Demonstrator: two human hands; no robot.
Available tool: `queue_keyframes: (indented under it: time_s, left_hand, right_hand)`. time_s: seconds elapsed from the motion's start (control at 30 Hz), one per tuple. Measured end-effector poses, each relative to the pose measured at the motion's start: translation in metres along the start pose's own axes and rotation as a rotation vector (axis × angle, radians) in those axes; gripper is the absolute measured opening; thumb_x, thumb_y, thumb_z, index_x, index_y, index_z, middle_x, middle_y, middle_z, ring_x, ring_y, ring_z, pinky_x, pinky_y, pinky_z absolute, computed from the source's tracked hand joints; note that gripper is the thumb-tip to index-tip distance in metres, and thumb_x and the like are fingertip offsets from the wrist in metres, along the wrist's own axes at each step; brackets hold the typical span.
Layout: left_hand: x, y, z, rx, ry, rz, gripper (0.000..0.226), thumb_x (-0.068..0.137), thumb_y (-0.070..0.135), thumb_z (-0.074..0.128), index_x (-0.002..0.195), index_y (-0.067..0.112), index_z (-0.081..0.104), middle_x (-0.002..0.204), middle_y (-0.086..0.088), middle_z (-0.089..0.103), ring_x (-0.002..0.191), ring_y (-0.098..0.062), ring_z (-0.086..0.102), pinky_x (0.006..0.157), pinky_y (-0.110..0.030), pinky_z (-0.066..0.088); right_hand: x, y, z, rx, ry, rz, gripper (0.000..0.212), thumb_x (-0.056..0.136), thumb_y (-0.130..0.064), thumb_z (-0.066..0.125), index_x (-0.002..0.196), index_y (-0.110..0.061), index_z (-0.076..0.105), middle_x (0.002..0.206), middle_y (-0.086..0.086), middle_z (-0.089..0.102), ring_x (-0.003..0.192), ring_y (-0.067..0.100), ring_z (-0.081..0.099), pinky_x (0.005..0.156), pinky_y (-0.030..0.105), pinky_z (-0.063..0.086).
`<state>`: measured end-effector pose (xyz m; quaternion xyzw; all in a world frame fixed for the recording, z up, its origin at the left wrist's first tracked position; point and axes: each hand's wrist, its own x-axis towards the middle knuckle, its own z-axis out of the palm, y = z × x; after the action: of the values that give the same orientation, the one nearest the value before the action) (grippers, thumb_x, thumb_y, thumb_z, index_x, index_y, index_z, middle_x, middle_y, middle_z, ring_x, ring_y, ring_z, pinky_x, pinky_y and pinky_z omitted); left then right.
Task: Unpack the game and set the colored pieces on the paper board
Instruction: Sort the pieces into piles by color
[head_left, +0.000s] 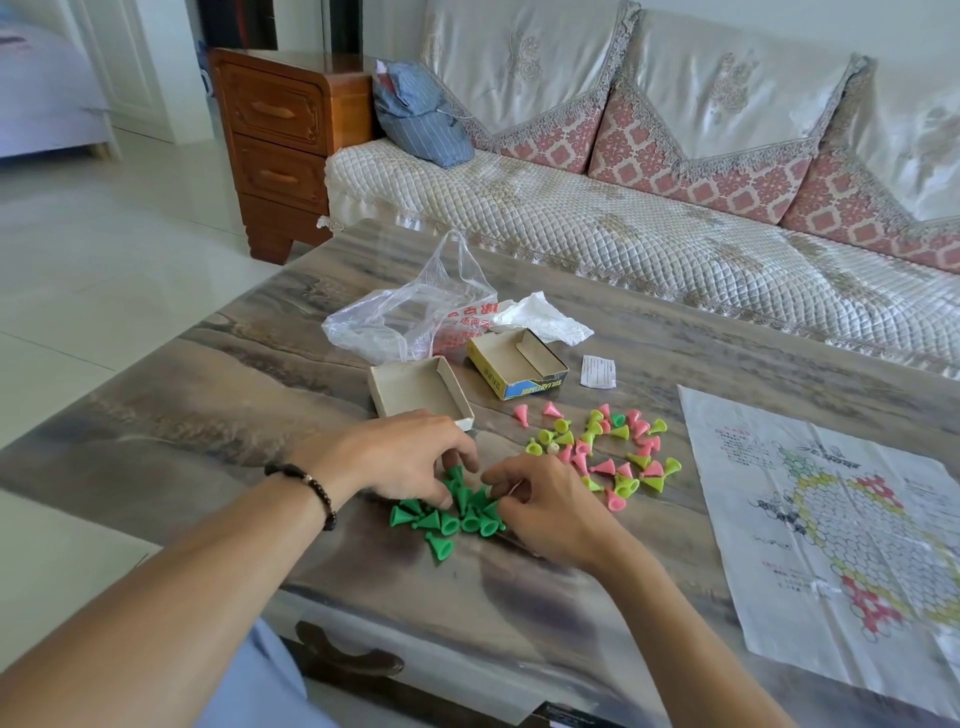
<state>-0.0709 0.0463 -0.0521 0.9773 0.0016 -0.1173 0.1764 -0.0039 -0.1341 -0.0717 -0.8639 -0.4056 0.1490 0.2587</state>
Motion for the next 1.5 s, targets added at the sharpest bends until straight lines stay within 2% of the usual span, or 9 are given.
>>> queue_keyframes:
  time_s: [0.2,0.4,0.53,0.63,0.7,0.97,1.2,1.4,1.5]
  left_hand:
    - [0.0,0.002,-0.002,0.013,0.034,0.009,0.047,0.086,0.041,0.067,0.13,0.032,0.054,0.12,0.009,0.058,0.1,-0.011,0.055,0.088,-0.032,0.046]
    - [0.014,0.015,-0.001,-0.053,0.194,0.074,0.042,0.088,0.046,0.061,0.126,0.029,0.058,0.111,0.01,0.058,0.095,-0.002,0.052,0.089,-0.028,0.045]
    - [0.038,0.032,-0.002,-0.138,0.268,0.124,0.034,0.088,0.043,0.062,0.119,0.029,0.063,0.108,0.013,0.059,0.095,-0.004,0.057,0.085,-0.026,0.045]
    - [0.067,0.045,-0.004,-0.122,0.299,0.155,0.03,0.089,0.039,0.062,0.117,0.028,0.064,0.103,0.015,0.059,0.095,-0.005,0.058,0.083,-0.026,0.045]
    - [0.09,0.055,-0.007,-0.093,0.307,0.16,0.03,0.089,0.037,0.06,0.117,0.026,0.065,0.102,0.011,0.06,0.093,-0.006,0.057,0.079,-0.027,0.045]
    - [0.155,0.062,-0.01,0.066,0.281,0.148,0.042,0.092,0.048,0.056,0.127,0.025,0.059,0.112,0.005,0.058,0.107,-0.013,0.052,0.082,-0.027,0.042]
    - [0.153,0.056,-0.001,0.227,0.305,0.232,0.046,0.093,0.048,0.05,0.131,0.023,0.056,0.138,0.001,0.049,0.129,-0.016,0.039,0.103,-0.034,0.035]
    - [0.136,0.051,0.0,0.207,0.324,0.217,0.051,0.094,0.051,0.046,0.135,0.021,0.053,0.146,-0.001,0.043,0.138,-0.015,0.032,0.11,-0.032,0.028]
    - [0.117,0.045,-0.002,0.201,0.346,0.207,0.052,0.095,0.052,0.044,0.137,0.022,0.051,0.146,0.0,0.042,0.138,-0.013,0.031,0.109,-0.03,0.026]
  right_hand:
    - [-0.001,0.006,-0.004,-0.027,0.089,-0.001,0.031,0.088,-0.019,0.056,0.116,-0.016,0.067,0.092,-0.009,0.065,0.082,0.005,0.059,0.061,0.006,0.041]
    - [-0.004,0.023,-0.03,-0.049,0.249,0.012,0.023,0.087,-0.019,0.059,0.105,-0.017,0.072,0.084,-0.008,0.066,0.071,0.002,0.056,0.061,0.009,0.041]
    - [-0.006,0.052,-0.059,-0.038,0.335,0.125,0.014,0.082,-0.012,0.061,0.085,-0.017,0.074,0.067,-0.009,0.064,0.063,0.004,0.056,0.057,0.014,0.04]
    - [-0.003,0.081,-0.081,-0.067,0.407,0.228,0.018,0.081,-0.01,0.06,0.086,-0.02,0.074,0.068,-0.008,0.066,0.069,0.012,0.061,0.062,0.024,0.046]
    - [0.002,0.098,-0.093,-0.095,0.431,0.254,0.016,0.082,-0.011,0.061,0.087,-0.019,0.075,0.071,-0.009,0.067,0.07,0.01,0.06,0.063,0.023,0.045]
    - [0.061,0.133,-0.102,-0.282,0.273,0.258,0.018,0.085,-0.033,0.062,0.084,-0.021,0.076,0.081,-0.001,0.072,0.081,0.019,0.065,0.073,0.036,0.056]
    - [0.088,0.139,-0.089,-0.409,0.188,0.271,0.016,0.08,-0.027,0.062,0.085,-0.016,0.072,0.082,0.003,0.069,0.076,0.025,0.064,0.061,0.033,0.053]
    - [0.084,0.134,-0.093,-0.39,0.18,0.258,0.02,0.08,-0.024,0.063,0.098,-0.018,0.07,0.1,0.005,0.07,0.091,0.028,0.063,0.077,0.038,0.054]
    - [0.069,0.121,-0.1,-0.304,0.238,0.188,0.02,0.084,-0.022,0.065,0.103,-0.016,0.07,0.104,0.005,0.067,0.096,0.023,0.061,0.081,0.034,0.051]
